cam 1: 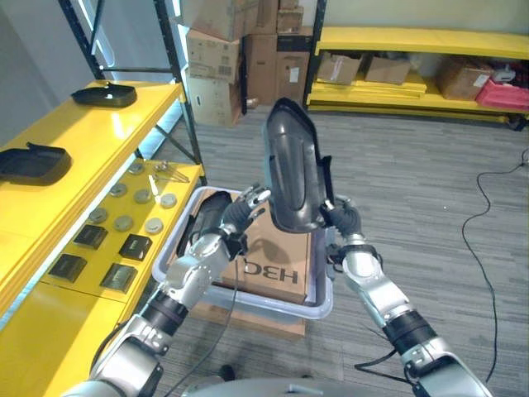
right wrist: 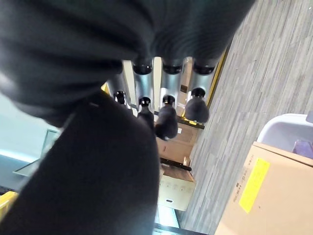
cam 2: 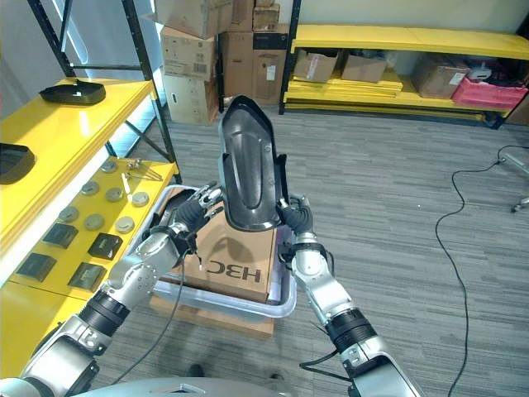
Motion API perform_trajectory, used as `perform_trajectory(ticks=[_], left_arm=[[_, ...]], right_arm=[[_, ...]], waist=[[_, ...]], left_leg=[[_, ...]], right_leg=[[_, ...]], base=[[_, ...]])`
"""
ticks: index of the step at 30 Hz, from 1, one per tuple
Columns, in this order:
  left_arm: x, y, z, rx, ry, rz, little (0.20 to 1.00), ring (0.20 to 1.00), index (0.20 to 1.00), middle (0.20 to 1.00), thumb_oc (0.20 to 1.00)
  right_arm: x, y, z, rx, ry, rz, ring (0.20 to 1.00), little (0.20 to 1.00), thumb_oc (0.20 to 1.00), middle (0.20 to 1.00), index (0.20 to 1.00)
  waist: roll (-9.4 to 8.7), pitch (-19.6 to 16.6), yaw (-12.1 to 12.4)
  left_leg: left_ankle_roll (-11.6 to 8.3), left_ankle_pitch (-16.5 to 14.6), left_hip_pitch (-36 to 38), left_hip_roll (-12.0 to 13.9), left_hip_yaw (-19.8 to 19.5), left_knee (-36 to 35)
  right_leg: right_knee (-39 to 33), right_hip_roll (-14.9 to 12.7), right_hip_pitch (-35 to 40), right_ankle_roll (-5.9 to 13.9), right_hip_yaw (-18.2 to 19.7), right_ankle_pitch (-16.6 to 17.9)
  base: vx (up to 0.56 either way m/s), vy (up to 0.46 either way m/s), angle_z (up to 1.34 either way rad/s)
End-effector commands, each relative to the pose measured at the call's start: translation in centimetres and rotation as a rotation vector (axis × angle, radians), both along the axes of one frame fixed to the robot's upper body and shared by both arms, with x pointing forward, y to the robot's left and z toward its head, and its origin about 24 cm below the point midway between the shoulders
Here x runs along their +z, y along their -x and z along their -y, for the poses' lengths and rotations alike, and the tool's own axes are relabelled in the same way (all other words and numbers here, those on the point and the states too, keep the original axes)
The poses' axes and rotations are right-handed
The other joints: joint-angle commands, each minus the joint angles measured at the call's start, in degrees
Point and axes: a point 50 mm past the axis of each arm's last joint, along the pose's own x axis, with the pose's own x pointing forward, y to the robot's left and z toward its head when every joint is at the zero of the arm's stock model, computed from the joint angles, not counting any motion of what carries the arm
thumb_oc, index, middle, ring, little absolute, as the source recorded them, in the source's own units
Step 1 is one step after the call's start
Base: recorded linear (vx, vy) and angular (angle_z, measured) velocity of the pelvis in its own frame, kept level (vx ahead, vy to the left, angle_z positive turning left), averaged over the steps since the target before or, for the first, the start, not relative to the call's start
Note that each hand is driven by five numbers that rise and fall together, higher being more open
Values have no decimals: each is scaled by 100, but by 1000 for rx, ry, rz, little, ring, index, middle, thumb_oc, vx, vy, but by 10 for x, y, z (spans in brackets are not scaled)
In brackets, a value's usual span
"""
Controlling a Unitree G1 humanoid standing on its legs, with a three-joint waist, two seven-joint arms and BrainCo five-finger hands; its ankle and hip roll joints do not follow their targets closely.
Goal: Move parts from the plastic box to the shelf.
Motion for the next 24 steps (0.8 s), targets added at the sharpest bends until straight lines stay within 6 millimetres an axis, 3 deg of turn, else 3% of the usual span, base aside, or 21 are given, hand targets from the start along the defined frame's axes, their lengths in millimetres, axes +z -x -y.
perform_trajectory(ticks=[1,16,24], left_arm=[[15,-14,24,-40,34,32,1000,1000,1000,1000,1000],[9,-4,39,-95,10,61,1000,1000,1000,1000,1000],[18,-8,25,-38,-177,253,1000,1000,1000,1000,1000]], right_arm=[[47,-25,-26,113,-57,184,200,200,200,200,200],[46,-20,-65,277,-55,143,200,200,200,200,200],[42,-11,-73,321,-32,126,200,200,200,200,200]], waist=[[-149,-293,131],[-170,-294,147],[-162,-280,173]], left_leg=[[-243,-712,23,388,226,580],[-230,-721,79,391,263,539],[-226,-733,81,383,269,519]], right_leg=[[97,-174,-352,293,104,-32],[99,-145,-329,274,109,-63],[68,-142,-313,273,104,-74]], base=[[10,-10,-7],[1,-3,-1],[-5,2,-2]])
